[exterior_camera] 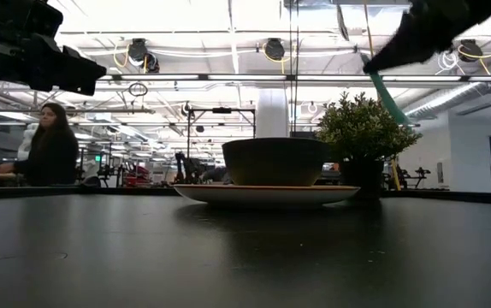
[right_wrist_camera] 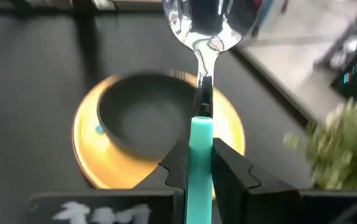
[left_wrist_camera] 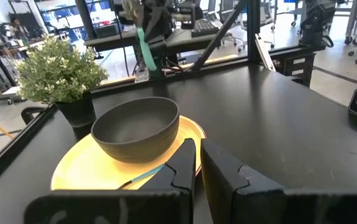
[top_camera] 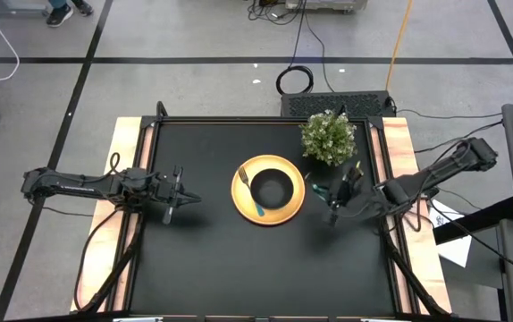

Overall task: Set table place
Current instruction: Put the blue spoon into the black bowl

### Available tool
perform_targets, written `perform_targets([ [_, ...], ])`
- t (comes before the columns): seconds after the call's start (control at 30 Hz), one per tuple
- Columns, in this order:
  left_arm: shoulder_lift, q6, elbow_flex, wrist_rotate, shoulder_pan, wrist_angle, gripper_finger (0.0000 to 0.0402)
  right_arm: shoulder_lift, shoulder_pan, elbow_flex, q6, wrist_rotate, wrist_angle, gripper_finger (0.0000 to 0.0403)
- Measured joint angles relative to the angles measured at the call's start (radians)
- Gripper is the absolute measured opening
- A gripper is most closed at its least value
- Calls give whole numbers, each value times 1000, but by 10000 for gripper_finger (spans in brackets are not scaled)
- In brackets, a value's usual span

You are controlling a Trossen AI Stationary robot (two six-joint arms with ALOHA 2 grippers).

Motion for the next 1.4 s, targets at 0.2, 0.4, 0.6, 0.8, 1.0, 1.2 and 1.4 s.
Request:
perform_targets([
  [0.2, 0, -2, 0, -23, 0, 19, 31, -78, -8, -80, -253, -3, 277, 32],
  [0.4, 0, -4, 0, -53, 0, 26, 31, -196, -27, -234, -362, -19, 490, 32],
  [0.6, 0, 3, 0, -55, 1, 26, 31, -365, -44, -321, -403, -67, 522, 32],
  [0.8, 0, 12, 0, -72, 2, 23, 31, -527, -44, -382, -460, -117, 587, 32],
  [1.0, 0, 12, 0, -87, 2, 18, 31, -557, -45, -397, -453, -57, 543, 32],
  [1.2, 0, 11, 0, -88, 2, 11, 31, -551, -44, -443, -471, -31, 666, 32],
  [1.4, 0, 12, 0, -88, 2, 11, 31, -553, -63, -588, -477, -13, 868, 32],
])
